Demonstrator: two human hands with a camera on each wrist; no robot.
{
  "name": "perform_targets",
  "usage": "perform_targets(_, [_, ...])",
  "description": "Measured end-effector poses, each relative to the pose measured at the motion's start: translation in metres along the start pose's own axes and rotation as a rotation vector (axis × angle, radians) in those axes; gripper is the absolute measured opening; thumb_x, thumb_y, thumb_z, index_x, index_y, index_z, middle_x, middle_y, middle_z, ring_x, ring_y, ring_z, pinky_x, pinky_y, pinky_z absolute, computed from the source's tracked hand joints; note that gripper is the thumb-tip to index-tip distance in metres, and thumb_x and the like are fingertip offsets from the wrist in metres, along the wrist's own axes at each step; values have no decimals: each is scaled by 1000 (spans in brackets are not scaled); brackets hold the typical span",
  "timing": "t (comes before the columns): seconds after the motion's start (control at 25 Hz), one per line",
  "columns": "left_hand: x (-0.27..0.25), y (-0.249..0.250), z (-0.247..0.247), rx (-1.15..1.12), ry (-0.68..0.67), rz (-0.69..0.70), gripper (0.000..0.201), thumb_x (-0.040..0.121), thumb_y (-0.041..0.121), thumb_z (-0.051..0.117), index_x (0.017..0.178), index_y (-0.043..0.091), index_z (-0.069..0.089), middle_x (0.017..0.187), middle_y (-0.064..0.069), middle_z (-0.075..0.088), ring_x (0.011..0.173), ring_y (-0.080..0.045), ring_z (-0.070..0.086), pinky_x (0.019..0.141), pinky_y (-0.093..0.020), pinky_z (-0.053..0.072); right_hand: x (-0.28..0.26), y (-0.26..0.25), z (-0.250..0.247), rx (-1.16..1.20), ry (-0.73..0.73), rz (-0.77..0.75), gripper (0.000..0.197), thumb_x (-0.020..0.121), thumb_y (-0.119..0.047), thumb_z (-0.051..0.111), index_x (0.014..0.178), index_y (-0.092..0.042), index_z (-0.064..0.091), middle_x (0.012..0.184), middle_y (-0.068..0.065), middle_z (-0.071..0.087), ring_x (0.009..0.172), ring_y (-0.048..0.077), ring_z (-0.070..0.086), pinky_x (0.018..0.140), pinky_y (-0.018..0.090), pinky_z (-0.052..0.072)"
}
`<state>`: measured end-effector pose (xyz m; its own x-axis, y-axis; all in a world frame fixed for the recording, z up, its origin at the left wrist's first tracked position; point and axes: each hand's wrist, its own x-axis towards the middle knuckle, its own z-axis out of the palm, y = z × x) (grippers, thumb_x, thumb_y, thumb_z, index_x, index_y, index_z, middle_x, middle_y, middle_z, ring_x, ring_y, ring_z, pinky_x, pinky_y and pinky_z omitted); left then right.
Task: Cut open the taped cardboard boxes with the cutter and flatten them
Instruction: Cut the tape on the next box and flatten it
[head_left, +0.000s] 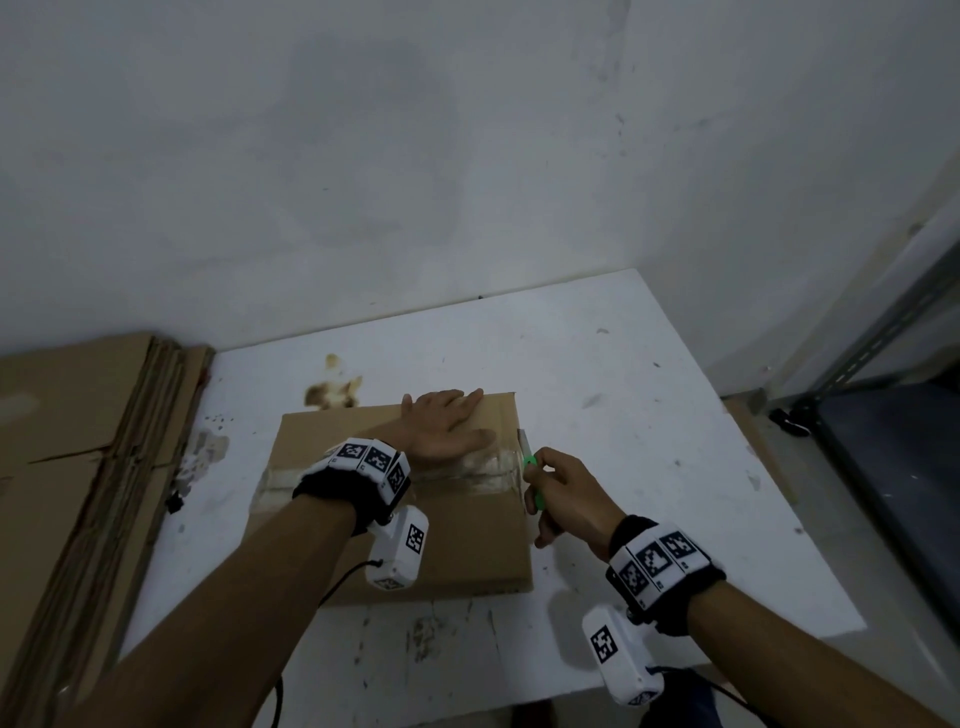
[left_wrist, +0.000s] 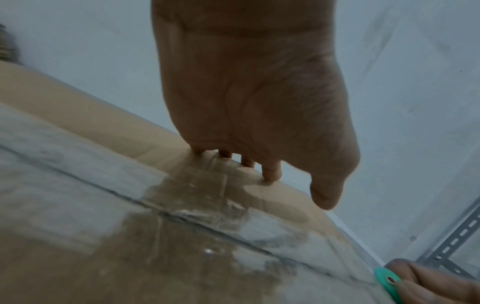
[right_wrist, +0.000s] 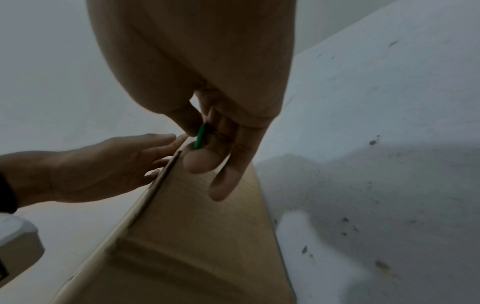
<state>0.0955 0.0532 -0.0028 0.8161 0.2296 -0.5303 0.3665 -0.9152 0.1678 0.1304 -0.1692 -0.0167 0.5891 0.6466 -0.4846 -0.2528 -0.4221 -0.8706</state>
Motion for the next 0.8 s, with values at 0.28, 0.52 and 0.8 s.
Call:
perform_targets(0.28, [2, 10, -4, -60, 83, -49, 79, 92, 78, 19, 157, 35, 19, 162, -4, 28, 148, -33, 24, 119, -61, 6, -9, 6, -11, -13, -59, 4, 24, 106, -21, 42, 86, -8, 47, 70, 14, 55, 38, 24, 41, 59, 48, 57])
perform_targets(0.52, [8, 44, -9, -94, 79, -182, 90, 82, 87, 30, 149, 27, 41, 154, -3, 42, 141, -33, 36, 111, -75, 3, -9, 2, -20, -179, -39, 20, 22, 104, -20, 41, 88, -8, 50, 71, 15, 50, 41, 22, 36, 44, 29, 47])
perform_targets(0.8, [21, 49, -12, -115, 68, -132, 66, 73, 73, 38, 101, 15, 57, 107, -6, 58, 108, -32, 56, 105, -60, 37, -9, 6, -12, -158, 15, 21, 22, 103, -19, 40, 91, -5, 53, 69, 14, 52, 38, 21, 40, 41, 25, 41])
